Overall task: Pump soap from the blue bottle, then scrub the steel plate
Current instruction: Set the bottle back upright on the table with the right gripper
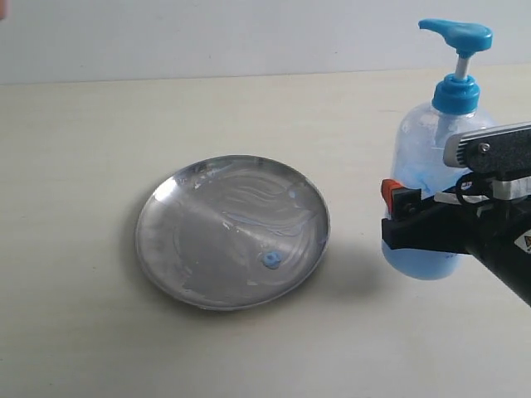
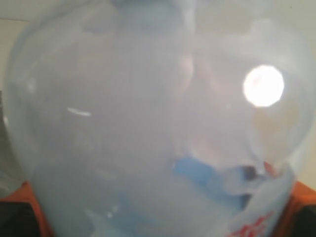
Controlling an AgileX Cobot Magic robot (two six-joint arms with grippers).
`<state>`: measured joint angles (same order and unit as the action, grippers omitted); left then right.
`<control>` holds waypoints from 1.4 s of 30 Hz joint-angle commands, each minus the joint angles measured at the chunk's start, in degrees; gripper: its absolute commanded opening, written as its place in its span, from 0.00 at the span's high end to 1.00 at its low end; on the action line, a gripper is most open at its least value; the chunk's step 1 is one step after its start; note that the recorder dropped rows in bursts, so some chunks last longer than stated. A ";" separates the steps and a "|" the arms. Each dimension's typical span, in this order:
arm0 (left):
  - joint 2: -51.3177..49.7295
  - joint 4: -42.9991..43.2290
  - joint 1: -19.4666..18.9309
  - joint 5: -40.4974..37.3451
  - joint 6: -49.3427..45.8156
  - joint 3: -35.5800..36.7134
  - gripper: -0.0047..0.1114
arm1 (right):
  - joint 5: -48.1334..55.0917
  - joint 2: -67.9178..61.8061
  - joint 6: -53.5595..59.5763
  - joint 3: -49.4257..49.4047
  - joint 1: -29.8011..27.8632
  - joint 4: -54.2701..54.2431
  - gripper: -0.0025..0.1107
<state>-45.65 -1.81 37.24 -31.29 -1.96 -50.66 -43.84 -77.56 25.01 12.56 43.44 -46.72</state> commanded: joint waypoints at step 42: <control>10.55 16.78 -8.59 9.99 17.39 20.82 0.96 | -16.43 -7.90 -17.55 -6.56 -12.27 22.37 0.98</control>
<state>-35.34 14.66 28.92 -23.32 14.87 -30.44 -53.26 -85.15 7.80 5.62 31.55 -25.75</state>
